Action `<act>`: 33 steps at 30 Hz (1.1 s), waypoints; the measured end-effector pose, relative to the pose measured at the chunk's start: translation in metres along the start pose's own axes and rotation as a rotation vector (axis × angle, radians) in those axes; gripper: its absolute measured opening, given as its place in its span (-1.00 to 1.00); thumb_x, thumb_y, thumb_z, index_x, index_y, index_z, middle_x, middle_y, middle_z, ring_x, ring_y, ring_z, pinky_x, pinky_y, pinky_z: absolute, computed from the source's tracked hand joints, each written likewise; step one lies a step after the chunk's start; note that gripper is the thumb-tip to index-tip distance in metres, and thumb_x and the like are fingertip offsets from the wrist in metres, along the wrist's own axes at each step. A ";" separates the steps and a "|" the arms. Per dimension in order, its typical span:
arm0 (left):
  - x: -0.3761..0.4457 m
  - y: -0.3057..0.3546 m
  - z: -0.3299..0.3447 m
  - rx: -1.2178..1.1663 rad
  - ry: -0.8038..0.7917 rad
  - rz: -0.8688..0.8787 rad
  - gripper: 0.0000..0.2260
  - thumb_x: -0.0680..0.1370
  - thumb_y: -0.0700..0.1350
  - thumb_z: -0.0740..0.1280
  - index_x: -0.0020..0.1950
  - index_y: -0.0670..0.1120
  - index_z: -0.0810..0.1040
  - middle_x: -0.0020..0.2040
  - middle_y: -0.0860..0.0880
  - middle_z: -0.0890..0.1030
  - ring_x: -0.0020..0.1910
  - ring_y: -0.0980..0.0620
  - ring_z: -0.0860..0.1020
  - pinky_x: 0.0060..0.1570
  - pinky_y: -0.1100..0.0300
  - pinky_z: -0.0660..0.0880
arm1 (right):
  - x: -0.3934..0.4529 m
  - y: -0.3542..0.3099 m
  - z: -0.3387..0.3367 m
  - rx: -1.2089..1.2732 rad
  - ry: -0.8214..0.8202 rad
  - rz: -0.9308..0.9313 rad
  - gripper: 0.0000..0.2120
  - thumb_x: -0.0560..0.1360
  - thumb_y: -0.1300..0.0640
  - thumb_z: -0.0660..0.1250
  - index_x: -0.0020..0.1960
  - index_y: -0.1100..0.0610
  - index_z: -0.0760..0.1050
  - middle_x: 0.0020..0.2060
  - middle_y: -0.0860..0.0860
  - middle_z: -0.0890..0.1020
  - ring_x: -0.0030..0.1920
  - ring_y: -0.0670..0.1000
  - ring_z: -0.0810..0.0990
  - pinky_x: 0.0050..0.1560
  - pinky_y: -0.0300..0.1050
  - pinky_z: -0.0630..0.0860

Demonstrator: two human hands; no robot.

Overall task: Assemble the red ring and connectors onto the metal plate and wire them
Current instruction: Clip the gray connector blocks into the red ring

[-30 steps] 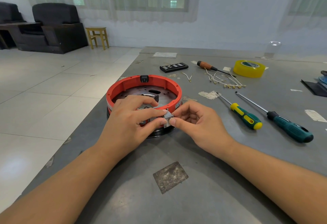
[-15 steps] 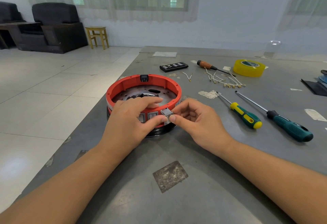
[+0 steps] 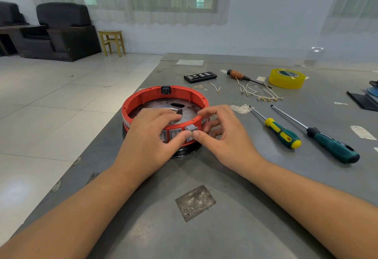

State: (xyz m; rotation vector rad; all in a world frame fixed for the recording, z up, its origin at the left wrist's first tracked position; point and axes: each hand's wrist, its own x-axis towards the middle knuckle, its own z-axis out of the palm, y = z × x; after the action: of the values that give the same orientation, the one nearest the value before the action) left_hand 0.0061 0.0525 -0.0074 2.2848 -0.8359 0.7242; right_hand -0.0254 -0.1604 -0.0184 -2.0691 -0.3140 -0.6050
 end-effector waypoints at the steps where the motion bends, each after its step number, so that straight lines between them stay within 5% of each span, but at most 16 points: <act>1: 0.001 -0.001 0.000 0.019 -0.016 0.001 -0.58 0.54 0.22 0.39 0.22 -0.03 0.72 0.13 0.06 0.70 0.19 0.00 0.56 0.23 0.04 0.47 | 0.002 0.000 -0.003 -0.088 -0.019 -0.045 -0.57 0.48 -0.08 0.47 0.33 -0.15 0.49 0.29 -0.24 0.43 0.06 -0.08 0.59 -0.05 -0.17 0.58; 3: 0.001 -0.003 0.001 0.032 -0.042 -0.003 -0.56 0.56 0.28 0.30 0.19 0.00 0.72 0.05 0.09 0.70 0.11 0.01 0.55 0.14 -0.02 0.48 | 0.007 0.001 -0.008 -0.197 -0.113 -0.092 -0.49 0.54 -0.11 0.43 0.46 -0.14 0.42 0.47 -0.27 0.28 0.31 -0.18 0.47 0.10 -0.30 0.49; 5: 0.001 -0.004 0.002 0.034 -0.043 0.004 -0.52 0.55 0.33 0.25 0.17 0.02 0.72 0.03 0.11 0.69 0.10 0.03 0.53 0.15 -0.01 0.42 | 0.011 0.003 -0.012 -0.214 -0.203 -0.070 -0.55 0.59 -0.10 0.40 0.45 -0.10 0.46 0.45 -0.23 0.35 0.39 -0.24 0.38 0.21 -0.34 0.42; 10: 0.002 -0.008 0.002 0.012 -0.010 -0.022 -0.57 0.52 0.41 0.20 0.08 0.17 0.67 0.01 0.28 0.58 0.17 0.34 0.37 0.25 0.08 0.11 | 0.011 0.004 -0.014 -0.202 -0.203 -0.058 -0.67 0.56 -0.11 0.44 0.30 -0.10 0.57 0.21 -0.19 0.47 0.26 -0.14 0.47 0.17 -0.40 0.34; 15: 0.004 -0.018 -0.003 -0.012 -0.118 0.010 -0.57 0.54 0.41 0.17 0.18 0.20 0.62 0.00 0.26 0.61 0.07 0.18 0.53 0.22 0.07 0.29 | 0.009 0.003 -0.013 -0.196 -0.202 -0.074 -0.65 0.53 -0.23 0.37 0.25 -0.12 0.59 0.10 -0.17 0.49 0.20 -0.06 0.50 0.18 -0.20 0.42; 33: 0.006 -0.011 -0.001 0.058 -0.155 -0.004 -0.41 0.55 0.40 0.04 0.42 0.21 0.59 0.13 0.22 0.70 0.07 0.18 0.53 0.23 0.16 0.22 | 0.015 0.002 -0.009 -0.188 -0.123 -0.104 -0.82 0.52 -0.04 0.50 0.10 -0.05 0.63 -0.02 -0.20 0.56 0.00 -0.21 0.53 -0.02 -0.45 0.36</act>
State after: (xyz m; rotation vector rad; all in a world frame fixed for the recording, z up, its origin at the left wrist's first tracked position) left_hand 0.0180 0.0578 -0.0067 2.4181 -0.8907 0.5828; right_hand -0.0146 -0.1693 -0.0075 -2.2872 -0.4529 -0.5884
